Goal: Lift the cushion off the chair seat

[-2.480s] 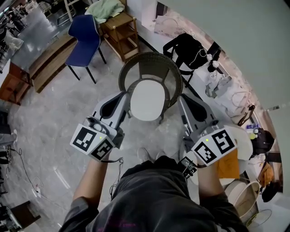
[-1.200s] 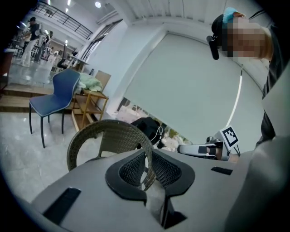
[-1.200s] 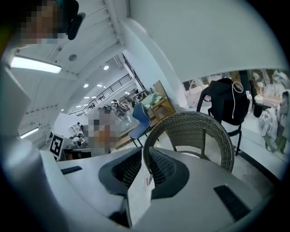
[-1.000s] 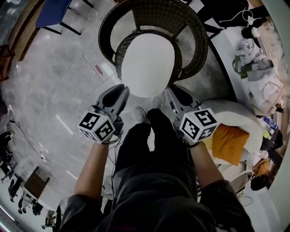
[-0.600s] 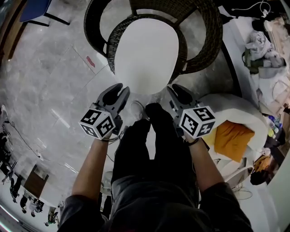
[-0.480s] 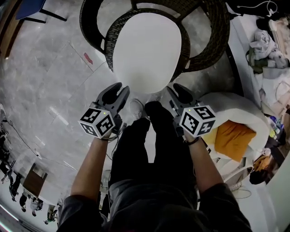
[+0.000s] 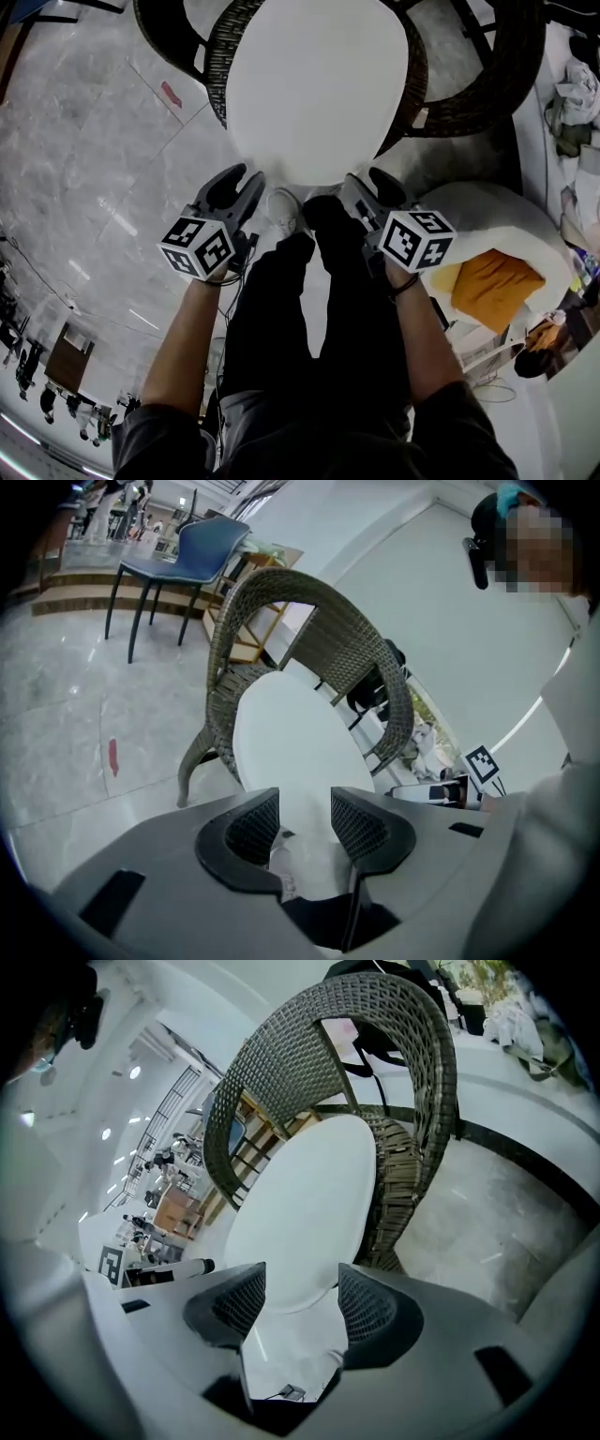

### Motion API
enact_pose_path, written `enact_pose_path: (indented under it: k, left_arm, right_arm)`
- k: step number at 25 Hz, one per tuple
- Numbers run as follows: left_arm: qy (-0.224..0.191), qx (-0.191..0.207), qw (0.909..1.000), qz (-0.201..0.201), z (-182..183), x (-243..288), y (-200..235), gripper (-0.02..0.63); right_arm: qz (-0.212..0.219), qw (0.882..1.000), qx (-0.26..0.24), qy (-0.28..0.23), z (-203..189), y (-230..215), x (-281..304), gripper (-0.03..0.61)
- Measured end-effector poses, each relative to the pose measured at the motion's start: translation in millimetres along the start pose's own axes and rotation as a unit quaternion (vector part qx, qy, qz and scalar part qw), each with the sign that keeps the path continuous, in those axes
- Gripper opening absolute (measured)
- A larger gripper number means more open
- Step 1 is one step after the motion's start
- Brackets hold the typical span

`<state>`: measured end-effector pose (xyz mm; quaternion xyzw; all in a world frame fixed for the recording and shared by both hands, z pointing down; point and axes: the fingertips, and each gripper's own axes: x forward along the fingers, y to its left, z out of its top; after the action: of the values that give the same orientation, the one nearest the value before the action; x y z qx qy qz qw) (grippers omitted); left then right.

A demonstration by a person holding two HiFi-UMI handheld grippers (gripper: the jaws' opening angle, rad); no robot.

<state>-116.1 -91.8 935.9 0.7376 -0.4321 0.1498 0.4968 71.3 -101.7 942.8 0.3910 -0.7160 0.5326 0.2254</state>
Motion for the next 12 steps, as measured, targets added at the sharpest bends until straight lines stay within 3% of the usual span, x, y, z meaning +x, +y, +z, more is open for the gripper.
enact_pose_path:
  k: [7,12]
  left_arm:
    - [0.008,-0.047,0.9989,-0.002,-29.2,18.8,26.1,0.177]
    - [0.0,-0.081,0.9962,-0.03,-30.3,32.0,30.6,0.181]
  right_arm:
    - [0.008,0.999,0.03,0.014,-21.5,-15.7,23.0,0.203]
    - [0.039,0.997,0.066,0.014,-22.9,-17.6,34.0,0.202]
